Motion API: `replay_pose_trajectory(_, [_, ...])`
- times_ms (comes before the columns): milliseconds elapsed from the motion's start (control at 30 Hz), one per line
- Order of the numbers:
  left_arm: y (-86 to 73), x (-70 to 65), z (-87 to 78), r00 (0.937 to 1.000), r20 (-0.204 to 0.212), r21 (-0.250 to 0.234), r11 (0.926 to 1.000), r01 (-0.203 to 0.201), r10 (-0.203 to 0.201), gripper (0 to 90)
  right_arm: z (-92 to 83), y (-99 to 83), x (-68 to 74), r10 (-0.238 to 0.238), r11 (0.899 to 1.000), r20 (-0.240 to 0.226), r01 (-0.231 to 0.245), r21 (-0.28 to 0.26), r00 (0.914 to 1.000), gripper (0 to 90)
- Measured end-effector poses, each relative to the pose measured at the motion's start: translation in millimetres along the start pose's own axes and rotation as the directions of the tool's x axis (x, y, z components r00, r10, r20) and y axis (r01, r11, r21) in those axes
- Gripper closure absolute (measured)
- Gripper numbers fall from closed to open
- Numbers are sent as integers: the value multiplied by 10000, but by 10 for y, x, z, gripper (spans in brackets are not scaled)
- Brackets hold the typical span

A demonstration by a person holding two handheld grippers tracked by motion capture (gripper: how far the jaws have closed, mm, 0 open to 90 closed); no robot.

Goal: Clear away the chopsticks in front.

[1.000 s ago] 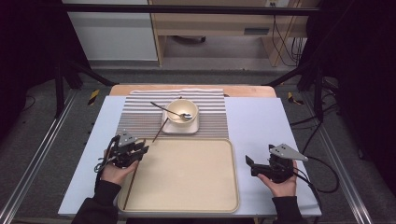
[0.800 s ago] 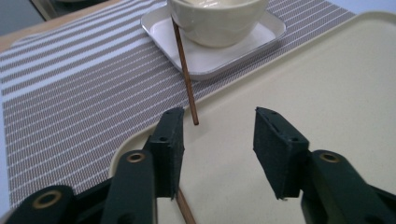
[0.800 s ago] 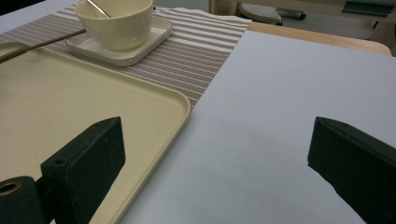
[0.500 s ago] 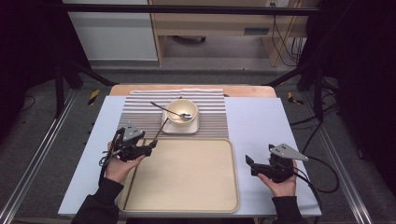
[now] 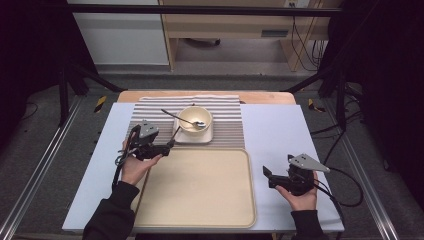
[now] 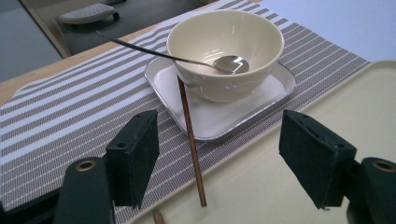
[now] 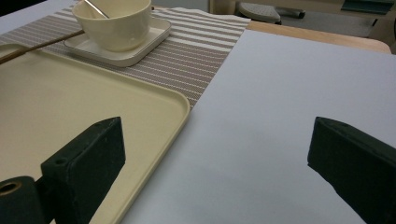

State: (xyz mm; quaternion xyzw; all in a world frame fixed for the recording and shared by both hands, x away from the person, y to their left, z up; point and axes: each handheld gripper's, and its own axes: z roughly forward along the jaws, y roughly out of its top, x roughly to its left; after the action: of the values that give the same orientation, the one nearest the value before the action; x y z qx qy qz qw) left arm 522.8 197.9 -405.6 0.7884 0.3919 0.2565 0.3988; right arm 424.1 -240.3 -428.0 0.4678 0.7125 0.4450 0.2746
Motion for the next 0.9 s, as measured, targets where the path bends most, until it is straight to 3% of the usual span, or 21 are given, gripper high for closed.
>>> replay_pose_trajectory(133, [47,25,126,9998,-220,159,9999,-19,22,260,-2,1,-3,1,10000,0,-1,3,10000,43])
replay_pose_trajectory(233, [71,52,213,9997,-220,230,9997,92,-87,255,3,2,-6,1,10000,7,-1,-15,10000,43])
replay_pose_trajectory(500, [90,114,433,9995,-294,593,9982,-70,88,257,11,-1,0,20,10000,-18,-20,30,10000,43])
replay_pose_trajectory(900, [84,167,751,9986,-435,1229,9922,-228,284,414,18,-2,-2,22,10000,-38,-22,70,10000,43])
